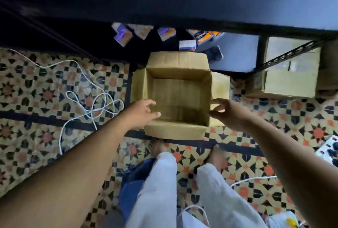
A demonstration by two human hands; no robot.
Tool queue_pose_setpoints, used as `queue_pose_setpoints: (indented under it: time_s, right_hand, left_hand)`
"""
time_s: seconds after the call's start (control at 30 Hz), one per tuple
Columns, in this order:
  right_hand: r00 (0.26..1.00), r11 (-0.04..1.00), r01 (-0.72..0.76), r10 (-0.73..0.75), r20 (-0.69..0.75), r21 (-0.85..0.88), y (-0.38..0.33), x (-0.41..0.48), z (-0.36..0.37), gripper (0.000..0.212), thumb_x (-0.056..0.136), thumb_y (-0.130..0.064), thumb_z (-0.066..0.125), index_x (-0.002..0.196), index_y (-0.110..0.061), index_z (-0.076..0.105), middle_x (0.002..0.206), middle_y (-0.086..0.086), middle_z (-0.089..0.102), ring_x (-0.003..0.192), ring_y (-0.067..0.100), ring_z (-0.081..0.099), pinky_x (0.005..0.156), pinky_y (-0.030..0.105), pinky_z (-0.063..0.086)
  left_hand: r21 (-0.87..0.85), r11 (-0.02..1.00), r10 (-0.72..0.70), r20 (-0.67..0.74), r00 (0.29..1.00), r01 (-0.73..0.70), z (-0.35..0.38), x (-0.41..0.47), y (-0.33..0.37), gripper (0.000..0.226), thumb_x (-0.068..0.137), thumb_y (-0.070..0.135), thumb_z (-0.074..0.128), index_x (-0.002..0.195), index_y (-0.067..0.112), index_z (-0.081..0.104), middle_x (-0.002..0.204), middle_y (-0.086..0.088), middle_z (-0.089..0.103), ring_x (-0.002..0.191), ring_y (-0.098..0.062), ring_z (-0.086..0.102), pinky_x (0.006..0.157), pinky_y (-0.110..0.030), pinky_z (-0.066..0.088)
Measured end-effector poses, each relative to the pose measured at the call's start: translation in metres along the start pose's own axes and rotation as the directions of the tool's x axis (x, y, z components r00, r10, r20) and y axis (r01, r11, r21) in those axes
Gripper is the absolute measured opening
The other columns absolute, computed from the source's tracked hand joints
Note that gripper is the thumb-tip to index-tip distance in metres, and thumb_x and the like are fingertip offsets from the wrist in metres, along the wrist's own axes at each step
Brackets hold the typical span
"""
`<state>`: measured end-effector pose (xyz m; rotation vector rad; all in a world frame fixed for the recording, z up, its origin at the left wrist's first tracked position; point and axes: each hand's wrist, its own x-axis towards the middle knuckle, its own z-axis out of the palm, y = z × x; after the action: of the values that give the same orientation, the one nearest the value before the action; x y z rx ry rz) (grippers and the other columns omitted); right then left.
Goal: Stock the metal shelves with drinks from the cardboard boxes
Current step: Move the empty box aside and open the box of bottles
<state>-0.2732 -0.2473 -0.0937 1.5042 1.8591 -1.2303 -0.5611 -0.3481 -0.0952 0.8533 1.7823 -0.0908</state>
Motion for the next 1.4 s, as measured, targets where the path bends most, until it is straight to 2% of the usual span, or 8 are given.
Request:
queue_pose_setpoints:
  time_s: [0.33,0.53,0.7,0.87,0.97,1.13,1.3,1.4]
  right_hand:
    - [0.946,0.979,-0.159,0.188,-0.265,0.13,0.063,0.143,0.103,0.089,0.094,-0.024,0.07,0.164,-0.024,0.014,0.16,0.01,0.039,0.132,0.036,0.052,0.103,0.051,0.051]
    - [0.911,0.959,-0.104,0.198,-0.362,0.263,0.086,0.164,0.126,0.083,0.103,-0.025,0.055,0.158,-0.052,0.0,0.133,0.018,0.063,0.092,0.033,0.067,0.077,0.054,0.061]
    - [0.926,0.954,0.016,0.099,-0.364,0.298,0.094,0.171,0.129,0.09,0.106,-0.017,0.049,0.155,-0.055,-0.017,0.157,0.02,0.043,0.083,0.025,0.057,0.068,0.037,0.052]
    - [0.923,0.878,0.133,0.06,-0.381,0.46,0.095,0.185,0.131,0.076,0.109,-0.027,0.045,0.159,-0.051,-0.008,0.17,-0.003,0.016,0.149,0.028,0.035,0.118,0.037,0.026]
    - [0.923,0.8,0.15,0.098,-0.373,0.581,0.089,0.19,0.137,0.069,0.111,-0.035,0.039,0.159,-0.051,-0.008,0.161,-0.02,0.015,0.144,0.01,0.028,0.116,0.026,0.021]
    - [0.914,0.745,0.192,0.102,-0.393,0.639,0.084,0.187,0.142,0.065,0.111,-0.031,0.038,0.159,-0.052,-0.001,0.144,-0.03,0.015,0.131,-0.001,0.023,0.113,0.022,0.018]
    - [0.896,0.725,0.234,0.098,-0.433,0.647,0.094,0.154,0.13,0.065,0.11,-0.036,0.039,0.157,-0.058,0.0,0.148,-0.032,0.012,0.135,0.002,0.025,0.118,0.032,0.024]
    - [0.883,0.7,0.244,0.125,-0.452,0.671,0.101,0.118,0.115,0.062,0.111,-0.032,0.036,0.159,-0.054,0.002,0.155,-0.029,0.009,0.14,-0.003,0.019,0.121,0.03,0.018]
  left_hand:
    - [0.181,0.977,-0.052,-0.318,0.947,0.114,0.04,0.168,-0.092,0.094,0.096,0.041,0.064,0.16,0.039,-0.004,0.159,-0.01,0.033,0.135,-0.037,0.047,0.102,-0.049,0.048]
    - [0.175,0.982,-0.004,-0.369,0.93,0.074,0.051,0.184,-0.093,0.1,0.1,0.036,0.062,0.155,0.045,-0.021,0.144,-0.026,0.048,0.066,-0.016,0.038,0.063,-0.035,0.044]
    - [0.171,0.985,0.047,-0.395,0.917,0.024,0.055,0.185,-0.09,0.102,0.101,0.034,0.06,0.149,0.053,-0.028,0.138,-0.028,0.053,0.064,-0.028,0.057,0.054,-0.034,0.048]
    - [0.065,0.996,0.089,-0.423,0.902,-0.069,0.058,0.195,-0.093,0.087,0.105,0.043,0.047,0.145,0.058,-0.029,0.115,0.017,0.055,0.059,-0.008,0.048,0.047,-0.024,0.037]
    - [-0.009,0.998,0.049,-0.46,0.887,-0.06,0.066,0.197,-0.09,0.074,0.108,0.043,0.036,0.148,0.057,-0.025,0.164,-0.003,0.028,0.069,-0.016,0.057,0.054,-0.028,0.04]
    - [-0.001,0.997,0.068,-0.483,0.873,-0.079,0.072,0.19,-0.085,0.068,0.108,0.042,0.033,0.154,0.051,-0.017,0.169,0.01,0.009,0.136,-0.036,0.046,0.078,-0.034,0.034]
    - [0.069,0.984,0.175,-0.455,0.873,-0.161,0.064,0.167,-0.068,0.069,0.108,0.044,0.034,0.152,0.054,-0.019,0.167,0.012,0.013,0.066,-0.001,0.046,0.051,-0.022,0.035]
    - [0.073,0.974,0.223,-0.42,0.88,-0.212,0.065,0.145,-0.052,0.064,0.108,0.046,0.028,0.148,0.06,-0.02,0.146,0.013,0.048,0.052,-0.014,0.05,0.043,-0.023,0.035]
